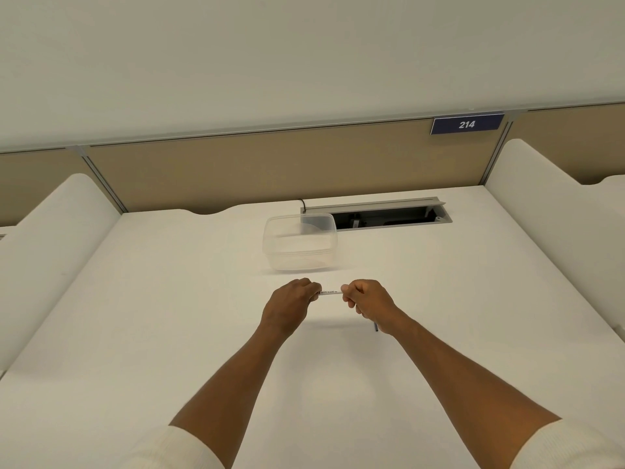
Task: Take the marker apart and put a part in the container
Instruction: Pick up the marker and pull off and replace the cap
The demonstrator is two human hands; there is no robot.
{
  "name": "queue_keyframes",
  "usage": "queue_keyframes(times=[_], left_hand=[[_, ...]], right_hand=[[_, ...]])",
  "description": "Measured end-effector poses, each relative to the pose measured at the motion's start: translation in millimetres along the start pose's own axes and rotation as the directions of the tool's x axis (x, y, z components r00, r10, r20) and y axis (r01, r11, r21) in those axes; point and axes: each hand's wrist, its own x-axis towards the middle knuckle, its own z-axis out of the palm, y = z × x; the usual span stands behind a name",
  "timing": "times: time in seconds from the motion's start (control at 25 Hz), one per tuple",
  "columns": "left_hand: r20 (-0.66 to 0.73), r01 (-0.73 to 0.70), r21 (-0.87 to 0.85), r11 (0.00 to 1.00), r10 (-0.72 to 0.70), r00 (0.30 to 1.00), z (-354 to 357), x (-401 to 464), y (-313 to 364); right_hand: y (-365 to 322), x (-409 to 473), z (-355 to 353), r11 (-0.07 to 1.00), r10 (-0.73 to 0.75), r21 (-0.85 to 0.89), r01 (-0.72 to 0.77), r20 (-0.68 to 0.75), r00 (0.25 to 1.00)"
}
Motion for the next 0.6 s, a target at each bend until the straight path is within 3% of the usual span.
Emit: queue_keyframes(times=[0.16, 0.32, 0.6], left_hand=[[-0.001, 0.007, 0.007, 1.0, -0.007, 1.0, -1.2, 0.0, -0.9], [0.002, 0.0, 0.02, 1.0, 0.0, 1.0, 0.3, 0.4, -1.1], [0.02, 0.013, 0.021, 1.0, -0.014, 1.0, 6.6, -3.4, -2.0]], right_hand=[[0.6, -1.5, -1.3, 0.998, -0.056, 0.032, 0.058, -0.064, 0.996], [-2.4, -2.1, -1.3, 0.998, 0.065, 0.017, -0.063, -0.094, 0.993], [3.8, -5.7, -0.1, 0.999, 0.032, 0.035, -0.03, -0.033, 0.999]])
